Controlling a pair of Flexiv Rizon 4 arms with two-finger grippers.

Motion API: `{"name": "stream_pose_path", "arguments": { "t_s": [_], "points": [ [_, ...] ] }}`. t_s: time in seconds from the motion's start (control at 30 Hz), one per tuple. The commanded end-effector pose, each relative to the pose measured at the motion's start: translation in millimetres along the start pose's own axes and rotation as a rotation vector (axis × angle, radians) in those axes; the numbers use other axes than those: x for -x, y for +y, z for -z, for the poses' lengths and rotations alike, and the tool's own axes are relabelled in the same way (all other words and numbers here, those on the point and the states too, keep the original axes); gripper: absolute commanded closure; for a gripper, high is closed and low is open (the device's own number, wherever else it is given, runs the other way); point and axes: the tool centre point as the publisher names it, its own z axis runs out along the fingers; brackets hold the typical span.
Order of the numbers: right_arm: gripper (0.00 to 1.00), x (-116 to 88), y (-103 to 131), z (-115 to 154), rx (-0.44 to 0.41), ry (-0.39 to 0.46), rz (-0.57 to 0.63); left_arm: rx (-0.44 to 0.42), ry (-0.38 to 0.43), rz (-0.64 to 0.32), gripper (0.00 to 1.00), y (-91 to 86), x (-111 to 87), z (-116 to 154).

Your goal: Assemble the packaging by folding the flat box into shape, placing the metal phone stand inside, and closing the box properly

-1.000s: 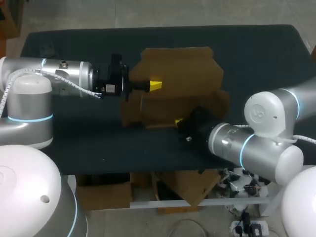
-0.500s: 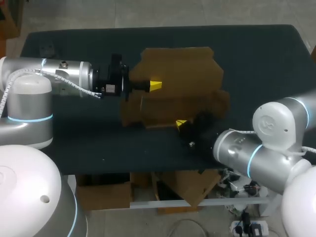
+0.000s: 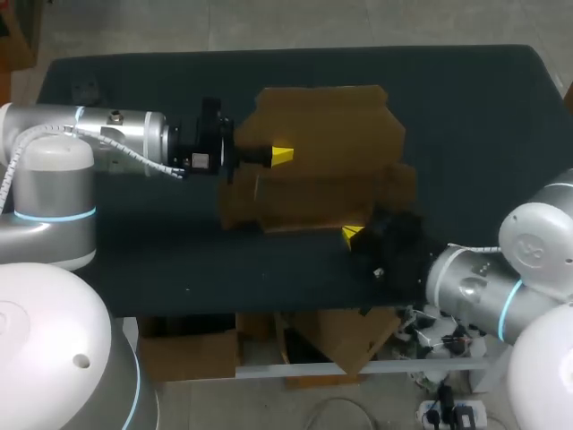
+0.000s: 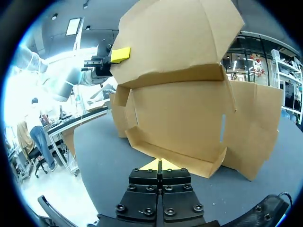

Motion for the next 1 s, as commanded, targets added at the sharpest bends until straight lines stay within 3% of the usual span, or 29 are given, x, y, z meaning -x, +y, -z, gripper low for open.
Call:
{"name": "stream_pose_path", "arguments": {
  "t_s": [0.03, 0.47, 0.53, 0.6, 0.73, 0.83, 1.0],
  "points": [
    [1.0, 12.5, 5.0, 41.5, 0.01, 0.015, -0.006, 0.001, 0.001, 0.001, 1.0, 3.9, 0.6, 0.6],
    [1.0, 47.7, 3.4, 86.2, 0.028, 0.012, -0.008, 0.001, 0.001, 0.001, 1.0, 3.9, 0.6, 0.6],
    [1.0, 53.3, 2.9, 89.6, 0.024, 0.043, 0.002, 0.001, 0.001, 0.001, 1.0, 3.9, 0.6, 0.6],
    [0.89, 59.7, 2.5, 92.6, 0.023, 0.039, 0.004, 0.001, 0.001, 0.001, 1.0, 3.9, 0.6, 0.6],
    [0.82, 70.4, 2.5, 99.3, 0.032, 0.059, 0.009, 0.001, 0.001, 0.001, 1.0, 3.9, 0.6, 0.6],
    [0.63, 78.4, 2.8, 103.7, 0.032, 0.069, 0.015, 0.001, 0.001, 0.001, 1.0, 3.9, 0.6, 0.6],
    [0.53, 93.0, 2.5, 104.4, 0.031, 0.092, 0.016, 0.001, 0.001, 0.001, 1.0, 3.9, 0.6, 0.6]
  ]
}}
